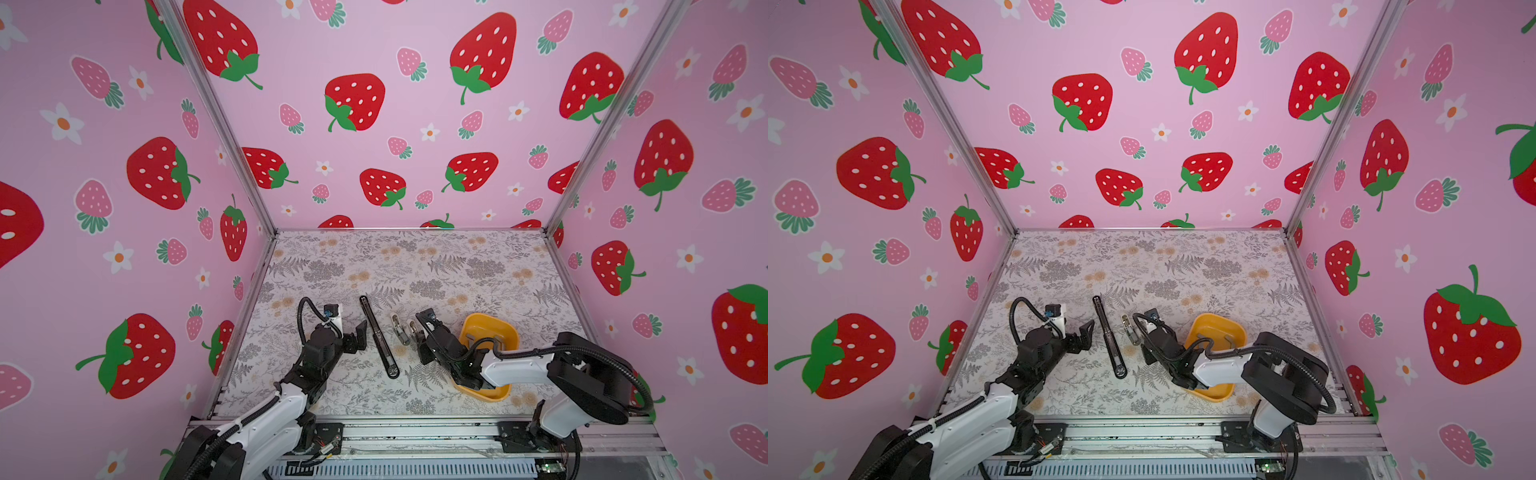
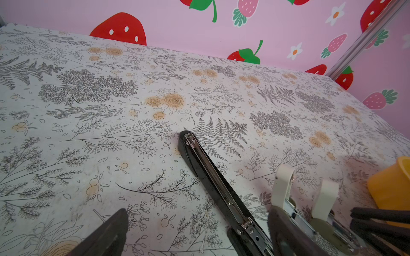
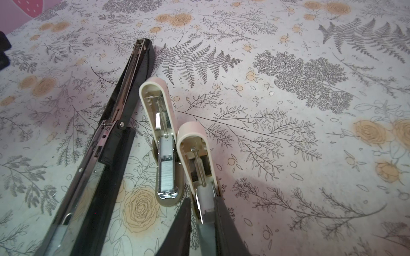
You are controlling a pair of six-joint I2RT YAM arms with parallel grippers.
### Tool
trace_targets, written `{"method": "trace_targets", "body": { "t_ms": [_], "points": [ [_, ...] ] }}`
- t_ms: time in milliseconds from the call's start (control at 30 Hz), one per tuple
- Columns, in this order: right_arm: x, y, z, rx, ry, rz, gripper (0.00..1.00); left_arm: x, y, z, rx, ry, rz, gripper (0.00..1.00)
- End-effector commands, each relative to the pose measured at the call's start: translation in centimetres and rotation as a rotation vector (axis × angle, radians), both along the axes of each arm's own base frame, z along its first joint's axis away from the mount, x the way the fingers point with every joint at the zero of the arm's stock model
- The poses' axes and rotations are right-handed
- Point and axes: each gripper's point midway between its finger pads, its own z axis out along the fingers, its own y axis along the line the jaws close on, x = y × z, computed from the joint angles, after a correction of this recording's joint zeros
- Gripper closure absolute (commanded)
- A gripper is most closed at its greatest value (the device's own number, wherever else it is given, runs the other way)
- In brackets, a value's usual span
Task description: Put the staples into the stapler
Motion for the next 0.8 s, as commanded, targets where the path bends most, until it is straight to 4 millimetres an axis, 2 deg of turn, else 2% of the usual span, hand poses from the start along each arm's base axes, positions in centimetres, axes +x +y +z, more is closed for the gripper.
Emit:
{"method": "trace_targets", "body": {
  "t_ms": [0,100,467,767],
  "points": [
    [0.1,0.5,1.2,0.026,-0.025,0.007,0.82,0.8,-0.1,2.0,-0.01,-0.054,0.012,0.01],
    [0.2,0.4,1.3,0.024,-0.029,0.004,0.85,0.8,-0.2,2.0,-0.01,-0.054,0.01,0.01],
    [0.5,0.3,1.2,0.011,-0.041,0.006,0.86,0.8,-0.2,2.0,-0.011,-0.054,0.01,0.01],
    [-0.5,1.4,1.8,0.065,0.003,0.062,0.86,0.9,-0.1,2.0,-0.009,-0.055,0.011,0.01]
  ]
}}
